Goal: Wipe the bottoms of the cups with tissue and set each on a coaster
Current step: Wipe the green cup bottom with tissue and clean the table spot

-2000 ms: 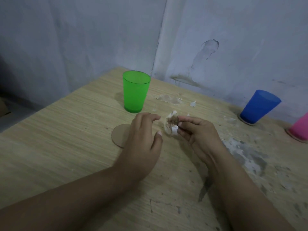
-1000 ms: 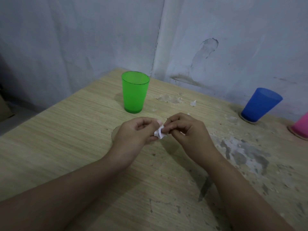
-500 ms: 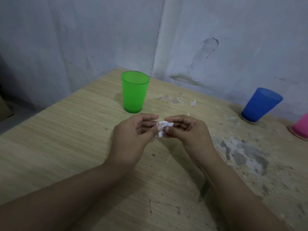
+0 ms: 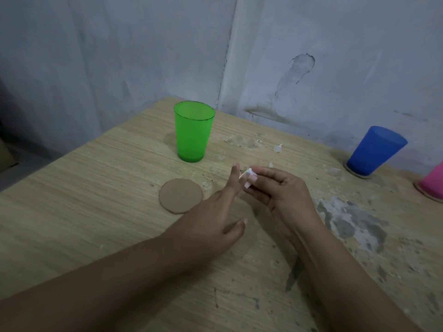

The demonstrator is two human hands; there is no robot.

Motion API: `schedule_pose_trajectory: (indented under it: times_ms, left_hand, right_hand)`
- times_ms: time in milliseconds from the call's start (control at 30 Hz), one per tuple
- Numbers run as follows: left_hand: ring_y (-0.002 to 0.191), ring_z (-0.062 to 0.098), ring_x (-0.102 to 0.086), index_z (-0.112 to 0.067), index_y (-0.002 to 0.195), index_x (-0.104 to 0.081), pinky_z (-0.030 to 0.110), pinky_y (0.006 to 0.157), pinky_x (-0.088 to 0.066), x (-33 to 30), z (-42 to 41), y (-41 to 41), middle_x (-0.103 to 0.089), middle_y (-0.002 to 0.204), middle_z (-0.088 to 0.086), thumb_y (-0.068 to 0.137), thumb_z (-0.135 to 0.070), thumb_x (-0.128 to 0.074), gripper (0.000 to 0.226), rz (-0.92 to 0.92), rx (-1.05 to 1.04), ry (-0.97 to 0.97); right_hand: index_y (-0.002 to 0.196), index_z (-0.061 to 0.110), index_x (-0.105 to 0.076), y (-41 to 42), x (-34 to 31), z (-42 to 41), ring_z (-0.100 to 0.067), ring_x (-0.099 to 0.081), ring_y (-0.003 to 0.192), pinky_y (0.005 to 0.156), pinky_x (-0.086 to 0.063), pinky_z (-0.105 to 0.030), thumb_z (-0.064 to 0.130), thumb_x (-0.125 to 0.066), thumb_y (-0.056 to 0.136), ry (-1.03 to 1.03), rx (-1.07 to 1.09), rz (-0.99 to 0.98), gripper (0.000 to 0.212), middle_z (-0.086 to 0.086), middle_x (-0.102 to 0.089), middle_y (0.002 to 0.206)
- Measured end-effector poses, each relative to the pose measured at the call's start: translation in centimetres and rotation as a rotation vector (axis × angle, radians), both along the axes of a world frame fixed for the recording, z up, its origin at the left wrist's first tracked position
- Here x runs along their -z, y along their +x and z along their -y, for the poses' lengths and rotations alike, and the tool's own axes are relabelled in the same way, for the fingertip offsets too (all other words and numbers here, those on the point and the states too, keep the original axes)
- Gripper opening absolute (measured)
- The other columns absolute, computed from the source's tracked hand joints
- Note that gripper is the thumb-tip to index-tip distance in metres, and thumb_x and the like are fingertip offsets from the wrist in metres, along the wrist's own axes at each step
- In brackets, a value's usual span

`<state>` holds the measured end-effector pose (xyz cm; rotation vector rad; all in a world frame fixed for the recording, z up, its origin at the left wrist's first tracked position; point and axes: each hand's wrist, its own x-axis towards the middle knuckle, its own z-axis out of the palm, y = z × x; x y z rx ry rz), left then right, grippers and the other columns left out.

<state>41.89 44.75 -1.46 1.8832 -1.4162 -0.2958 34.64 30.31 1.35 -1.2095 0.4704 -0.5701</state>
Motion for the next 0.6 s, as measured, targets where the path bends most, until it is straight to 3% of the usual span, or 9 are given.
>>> schedule_pose_trajectory:
  times_ms: [33,67,100,167,300,400,600]
  left_hand:
    - [0.118,-0.005,-0.047,-0.041,0.141,0.024,0.010,0.088,-0.036,0.2,-0.1,0.1,-0.020,0.156,-0.012,0.091,-0.039,-0.051,0.090,0.029,0.007,0.041]
    - [0.134,0.001,-0.032,-0.037,0.144,0.020,0.013,0.104,-0.026,0.4,-0.1,0.2,-0.015,0.158,-0.009,0.092,-0.041,-0.049,0.086,0.093,0.013,0.089]
    - [0.141,0.004,-0.015,-0.031,0.148,0.012,0.012,0.110,-0.010,0.6,-0.2,0.3,-0.010,0.159,-0.006,0.094,-0.043,-0.046,0.080,0.181,0.025,0.136]
    - [0.143,0.004,-0.001,-0.023,0.150,-0.005,0.010,0.106,0.009,0.7,-0.2,0.4,-0.005,0.160,-0.003,0.097,-0.044,-0.037,0.067,0.324,0.064,0.196]
    - [0.144,0.005,0.003,-0.022,0.150,-0.013,0.012,0.106,0.013,1.1,-0.1,0.4,-0.005,0.160,-0.003,0.098,-0.047,-0.030,0.060,0.367,0.080,0.234]
    - [0.144,0.005,0.001,-0.019,0.150,-0.012,0.012,0.105,0.012,1.2,0.0,0.4,-0.007,0.160,-0.002,0.097,-0.048,-0.031,0.063,0.345,0.066,0.225]
    - [0.145,0.008,-0.004,-0.016,0.150,-0.016,0.014,0.106,0.009,1.2,0.1,0.3,-0.012,0.159,-0.001,0.097,-0.047,-0.033,0.064,0.355,0.047,0.216]
  right_hand:
    - [0.083,0.008,-0.073,-0.2,0.0,0.5,-0.020,-0.072,0.078,0.074,-0.058,-0.026,0.000,-0.070,0.072,-0.079,0.042,-0.029,0.015,-0.009,-0.075,0.080]
    - [0.083,0.013,-0.075,-0.4,-0.1,0.9,-0.018,-0.072,0.080,0.074,-0.058,-0.024,0.001,-0.071,0.074,-0.214,0.092,-0.079,0.015,-0.006,-0.076,0.081]
    - [0.083,0.017,-0.075,-0.6,-0.1,1.4,-0.014,-0.072,0.081,0.075,-0.057,-0.022,0.004,-0.072,0.075,-0.381,0.144,-0.140,0.015,-0.002,-0.076,0.081]
    - [0.084,0.023,-0.075,-0.8,-0.1,2.2,-0.005,-0.070,0.079,0.077,-0.055,-0.017,0.008,-0.073,0.076,-0.684,0.245,-0.256,0.017,0.007,-0.075,0.082]
    - [0.089,0.016,-0.076,-0.5,0.2,2.6,0.004,-0.062,0.073,0.074,-0.042,0.003,0.005,-0.071,0.077,-1.070,0.199,-0.446,0.017,0.004,-0.074,0.085]
    - [0.085,0.016,-0.076,-0.2,0.5,1.5,0.010,-0.059,0.068,0.070,-0.039,0.003,0.005,-0.069,0.078,-1.185,0.048,-0.465,0.015,0.007,-0.073,0.080]
    - [0.085,0.012,-0.076,1.0,0.5,0.2,-0.011,-0.064,0.073,0.069,-0.044,-0.007,0.000,-0.069,0.072,-1.328,-0.018,-0.488,0.019,-0.006,-0.073,0.084]
